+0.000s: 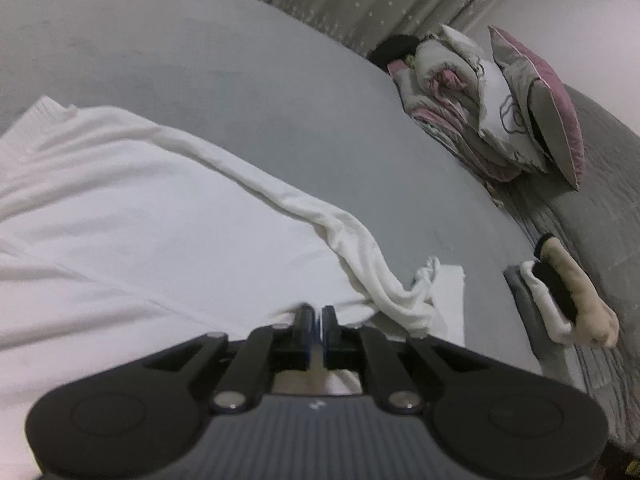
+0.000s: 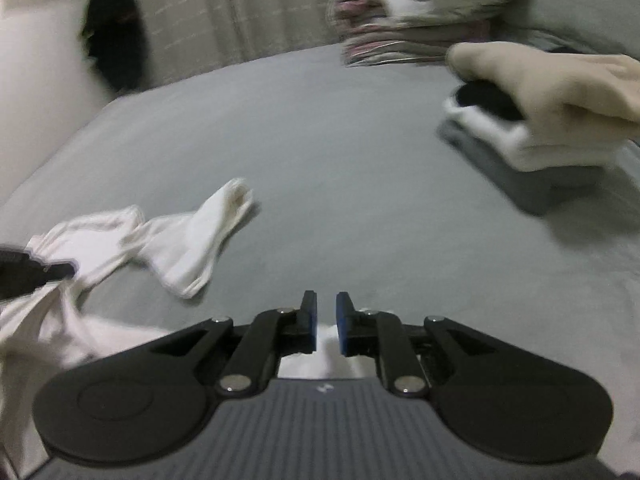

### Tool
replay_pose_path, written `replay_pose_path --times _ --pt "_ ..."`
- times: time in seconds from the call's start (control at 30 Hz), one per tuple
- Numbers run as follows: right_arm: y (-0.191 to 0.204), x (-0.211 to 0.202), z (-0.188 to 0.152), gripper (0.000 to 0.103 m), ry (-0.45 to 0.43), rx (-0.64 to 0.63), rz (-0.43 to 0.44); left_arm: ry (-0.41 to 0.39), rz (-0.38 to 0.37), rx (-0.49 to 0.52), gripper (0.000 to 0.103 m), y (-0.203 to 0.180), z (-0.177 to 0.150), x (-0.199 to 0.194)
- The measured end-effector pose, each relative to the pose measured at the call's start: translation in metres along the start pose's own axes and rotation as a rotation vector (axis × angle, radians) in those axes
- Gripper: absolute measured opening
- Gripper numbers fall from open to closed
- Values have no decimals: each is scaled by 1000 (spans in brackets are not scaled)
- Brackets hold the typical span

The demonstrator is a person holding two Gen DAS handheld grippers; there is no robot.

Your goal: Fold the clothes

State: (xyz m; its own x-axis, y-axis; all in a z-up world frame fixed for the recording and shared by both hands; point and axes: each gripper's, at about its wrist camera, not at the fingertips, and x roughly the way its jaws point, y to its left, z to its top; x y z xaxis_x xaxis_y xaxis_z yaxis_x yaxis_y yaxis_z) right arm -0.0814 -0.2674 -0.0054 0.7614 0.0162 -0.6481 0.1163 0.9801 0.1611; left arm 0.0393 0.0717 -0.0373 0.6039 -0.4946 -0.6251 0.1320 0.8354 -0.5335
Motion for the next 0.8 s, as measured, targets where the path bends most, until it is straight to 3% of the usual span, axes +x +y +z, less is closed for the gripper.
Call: replay_pose_path --times 0.13,0.27,0.5,0.6,0.67,0.7,0.8 --pt "22 -5 -12 18 30 -81 103 6 2 51 5 -8 -4 -3" --pt "53 -15 -26 48 27 -206 198 9 17 57 5 -8 -5 -2" --pt "85 -5 -36 48 44 -363 246 17 29 52 5 -5 -5 1" --pt "95 6 -41 36 87 -404 227 20 34 50 5 -4 -6 2" --pt "99 11 -43 9 104 -415 209 22 40 50 5 -3 -6 3" --pt "100 12 -41 2 107 -415 199 21 44 51 5 -3 -6 4" --pt "101 8 -29 0 87 -399 169 15 41 54 5 -4 -4 5"
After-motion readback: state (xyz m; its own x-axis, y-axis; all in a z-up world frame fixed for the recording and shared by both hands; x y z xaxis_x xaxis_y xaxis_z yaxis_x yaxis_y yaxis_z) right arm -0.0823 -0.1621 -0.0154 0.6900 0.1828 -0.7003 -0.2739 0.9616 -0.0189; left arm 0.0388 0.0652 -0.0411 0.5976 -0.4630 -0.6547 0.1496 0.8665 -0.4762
